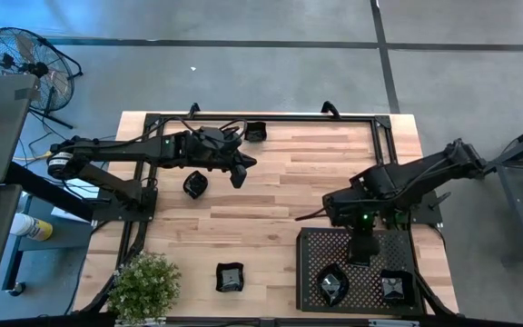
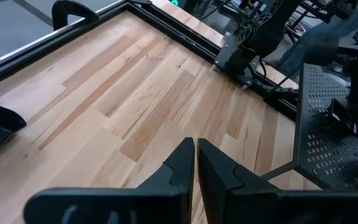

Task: Pick & Place Mini shaped plates
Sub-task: Stack the black square plate on top of the black square plate on the shelf, then stack the black distorted square plate on top of the black distorted square plate on the shelf

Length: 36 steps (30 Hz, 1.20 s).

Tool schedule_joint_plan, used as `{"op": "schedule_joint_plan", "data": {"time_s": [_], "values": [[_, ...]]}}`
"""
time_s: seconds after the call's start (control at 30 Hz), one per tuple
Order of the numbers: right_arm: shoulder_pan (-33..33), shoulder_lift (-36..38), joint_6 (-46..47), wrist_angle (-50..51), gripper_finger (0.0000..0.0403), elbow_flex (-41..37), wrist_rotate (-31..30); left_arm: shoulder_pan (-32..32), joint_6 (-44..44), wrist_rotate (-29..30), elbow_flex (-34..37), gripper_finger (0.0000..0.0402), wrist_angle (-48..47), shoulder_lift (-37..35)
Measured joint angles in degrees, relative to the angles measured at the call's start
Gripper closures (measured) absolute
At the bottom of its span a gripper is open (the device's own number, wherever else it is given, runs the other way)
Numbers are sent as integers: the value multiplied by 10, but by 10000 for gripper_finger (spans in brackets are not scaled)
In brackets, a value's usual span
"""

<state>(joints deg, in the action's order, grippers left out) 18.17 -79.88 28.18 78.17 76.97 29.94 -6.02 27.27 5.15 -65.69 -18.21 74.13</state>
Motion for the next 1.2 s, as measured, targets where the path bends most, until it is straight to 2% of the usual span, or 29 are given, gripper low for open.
{"op": "schedule_joint_plan", "data": {"time_s": [0.33, 0.5, 0.8, 0.93, 1.07, 1.2], "values": [[10, -4, -10, 15, 399, -2, 1, 0, 0, 0, 0, 385, 0, 0], [10, -4, -1, 8, 390, -34, 6, 0, 0, 0, 0, 385, 0, 0], [5, 27, 23, -16, 318, -38, -15, 0, 2, 0, 0, 385, -2, 0], [1, 57, 31, -14, 297, -26, -33, -7, 15, -1, 0, 385, -41, 0], [1, 103, 29, -46, 317, -18, -120, -30, 28, -4, 1, 388, -112, -6], [-3, 163, 28, -128, 377, -64, -183, -62, 28, -22, 29, 399, -142, -16]]}}
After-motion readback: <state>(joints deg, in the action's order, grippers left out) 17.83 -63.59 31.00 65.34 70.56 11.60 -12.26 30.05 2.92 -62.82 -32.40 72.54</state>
